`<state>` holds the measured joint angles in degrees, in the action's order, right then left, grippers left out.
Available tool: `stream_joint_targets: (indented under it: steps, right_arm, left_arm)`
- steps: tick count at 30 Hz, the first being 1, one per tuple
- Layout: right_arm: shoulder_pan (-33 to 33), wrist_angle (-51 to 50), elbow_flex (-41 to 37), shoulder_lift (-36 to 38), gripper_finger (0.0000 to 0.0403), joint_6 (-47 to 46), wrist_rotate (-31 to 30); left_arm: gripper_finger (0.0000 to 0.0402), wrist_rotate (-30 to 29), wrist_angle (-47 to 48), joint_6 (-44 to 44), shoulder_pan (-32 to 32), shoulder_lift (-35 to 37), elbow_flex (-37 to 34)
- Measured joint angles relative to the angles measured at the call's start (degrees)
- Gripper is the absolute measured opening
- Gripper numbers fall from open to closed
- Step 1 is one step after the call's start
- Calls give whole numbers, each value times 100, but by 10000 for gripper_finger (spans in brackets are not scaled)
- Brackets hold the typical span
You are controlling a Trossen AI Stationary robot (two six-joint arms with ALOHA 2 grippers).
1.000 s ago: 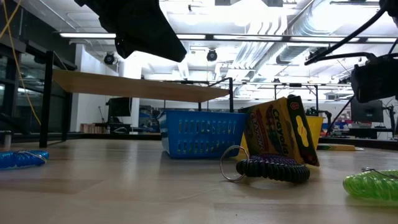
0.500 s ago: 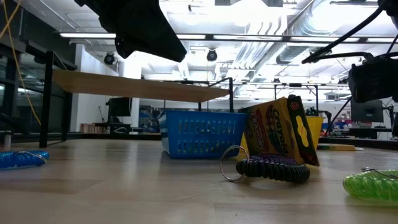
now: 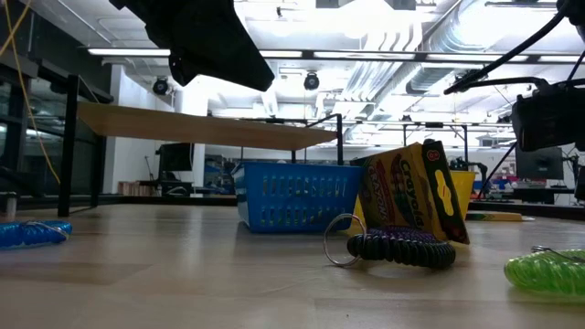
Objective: Pick & Place Office Desk Supplies
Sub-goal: Put the orange rubber band into the blue bin
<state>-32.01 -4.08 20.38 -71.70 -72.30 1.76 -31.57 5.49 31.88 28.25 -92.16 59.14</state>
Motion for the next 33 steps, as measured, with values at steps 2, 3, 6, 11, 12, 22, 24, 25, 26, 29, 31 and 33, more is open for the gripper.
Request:
stream_joint_targets:
  steps: [2,3,6,11,12,22,24,25,26,29,31,33]
  right_arm:
    - [0,-2,0,0,89,3,-2]
    - [0,-2,0,0,89,5,-3]
    - [0,-9,0,0,82,5,-12]
    - [0,-11,0,0,48,8,-30]
    - [0,-11,0,0,40,8,-40]
    - [0,-4,0,0,3,49,-39]
    - [0,2,0,0,3,53,-39]
    - [0,2,0,0,3,55,-39]
    - [0,8,0,0,3,66,-39]
    - [0,151,-2,0,3,193,-39]
    - [20,319,-2,23,3,296,-36]
    - [80,476,-2,104,3,433,-36]
  left_arm:
    - [45,0,-1,0,0,0,1]
    - [45,0,1,0,0,0,1]
    - [45,0,-1,0,-1,0,1]
    - [45,0,0,0,0,0,1]
    - [45,0,1,0,0,0,1]
    - [45,0,-1,0,-2,0,8]
    - [45,0,0,0,0,0,8]
    - [45,0,0,0,0,0,8]
    - [45,0,0,0,0,0,8]
    - [45,0,-1,0,0,0,8]
    - [45,0,-1,0,0,0,8]
    - [45,0,0,0,0,0,8]
